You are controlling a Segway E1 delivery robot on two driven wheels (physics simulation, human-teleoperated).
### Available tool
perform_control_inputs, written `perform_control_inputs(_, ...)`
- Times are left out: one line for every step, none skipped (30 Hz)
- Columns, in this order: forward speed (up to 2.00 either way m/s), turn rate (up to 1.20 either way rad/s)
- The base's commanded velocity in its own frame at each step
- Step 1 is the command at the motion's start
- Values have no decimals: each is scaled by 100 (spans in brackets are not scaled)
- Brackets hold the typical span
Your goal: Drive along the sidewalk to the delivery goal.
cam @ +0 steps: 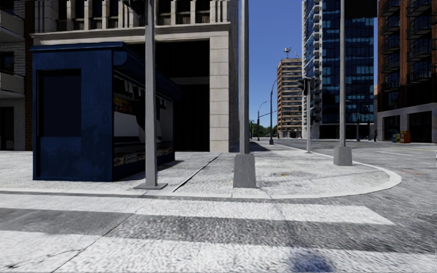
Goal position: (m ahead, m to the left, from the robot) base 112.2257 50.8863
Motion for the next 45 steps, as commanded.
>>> perform_control_inputs(155,-30)
perform_control_inputs(155,-31)
perform_control_inputs(155,-31)
perform_control_inputs(155,-31)
perform_control_inputs(155,-31)
perform_control_inputs(155,-31)
perform_control_inputs(155,-31)
perform_control_inputs(149,-32)
perform_control_inputs(149,-32)
perform_control_inputs(146,-34)
perform_control_inputs(144,-36)
perform_control_inputs(142,-38)
perform_control_inputs(142,-38)
perform_control_inputs(140,-39)
perform_control_inputs(138,-40)
perform_control_inputs(137,-40)
perform_control_inputs(137,-40)
perform_control_inputs(136,-40)
perform_control_inputs(135,-41)
perform_control_inputs(135,-41)
perform_control_inputs(134,-41)
perform_control_inputs(134,-41)
perform_control_inputs(134,-41)
perform_control_inputs(134,-41)
perform_control_inputs(134,-41)
perform_control_inputs(134,-41)
perform_control_inputs(134,-41)
perform_control_inputs(134,-41)
perform_control_inputs(134,-41)
perform_control_inputs(134,-41)
perform_control_inputs(134,-41)
perform_control_inputs(134,-41)
perform_control_inputs(134,-41)
perform_control_inputs(134,-41)
perform_control_inputs(134,-42)
perform_control_inputs(134,-42)
perform_control_inputs(134,-42)
perform_control_inputs(134,-42)
perform_control_inputs(134,-42)
perform_control_inputs(134,-42)
perform_control_inputs(134,-47)
perform_control_inputs(134,-47)
perform_control_inputs(134,-53)
perform_control_inputs(134,-59)
perform_control_inputs(133,-60)
